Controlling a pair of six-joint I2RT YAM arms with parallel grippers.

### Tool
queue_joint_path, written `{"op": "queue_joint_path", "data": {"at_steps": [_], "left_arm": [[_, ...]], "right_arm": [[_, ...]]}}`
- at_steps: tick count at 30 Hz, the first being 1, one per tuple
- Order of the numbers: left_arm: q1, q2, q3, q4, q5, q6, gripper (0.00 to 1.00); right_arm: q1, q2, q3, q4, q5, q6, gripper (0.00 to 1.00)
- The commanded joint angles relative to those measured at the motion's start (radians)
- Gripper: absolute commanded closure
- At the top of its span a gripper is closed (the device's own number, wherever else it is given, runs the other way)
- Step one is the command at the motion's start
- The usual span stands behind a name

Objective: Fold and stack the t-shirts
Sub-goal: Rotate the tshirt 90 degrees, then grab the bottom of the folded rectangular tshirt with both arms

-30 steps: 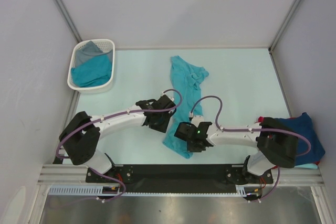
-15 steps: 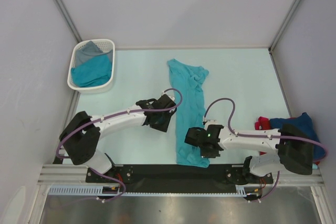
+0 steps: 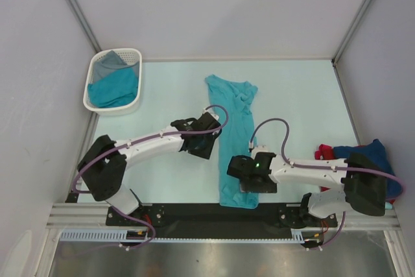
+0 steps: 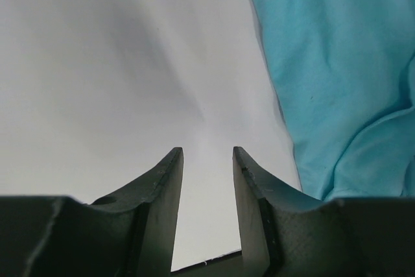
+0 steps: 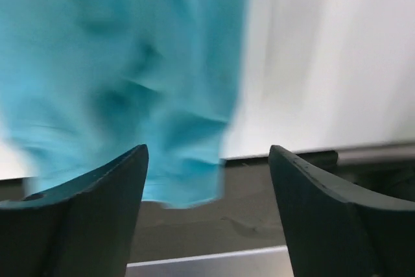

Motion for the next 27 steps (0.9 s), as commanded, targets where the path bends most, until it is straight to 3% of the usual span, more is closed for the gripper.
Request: {"op": "queue_joint_path", "data": {"at_steps": [1,7,11,18,27], "left_arm": [[0.037,-0.007,0.123,0.0,-0.063,0.026,0.56],[0.175,0.062,0.283,-0.023,-0.003,0.023,0.55],[0.235,0.177,0.402,-0.031,0.023,0.018,0.57],[0.278,0.445,0.654,-0.037,0.069,0.019,0.57],[0.347,0.698,1.1,-0.149,0.115,0.033,0.56]], "right_arm": [[-0.138,-0.066,0.24,0.039,0.164,-0.165,0.15],[-0.448,0.059,0.446,0.188,0.149,-0.436,0.16],[-0.559,0.196,0.575,0.253,0.112,-0.525,0.17],[-0.676,0.424,0.725,0.328,0.083,-0.624,0.21],[-0.762,0.675,0.982,0.32,0.029,-0.685,0.25]]}}
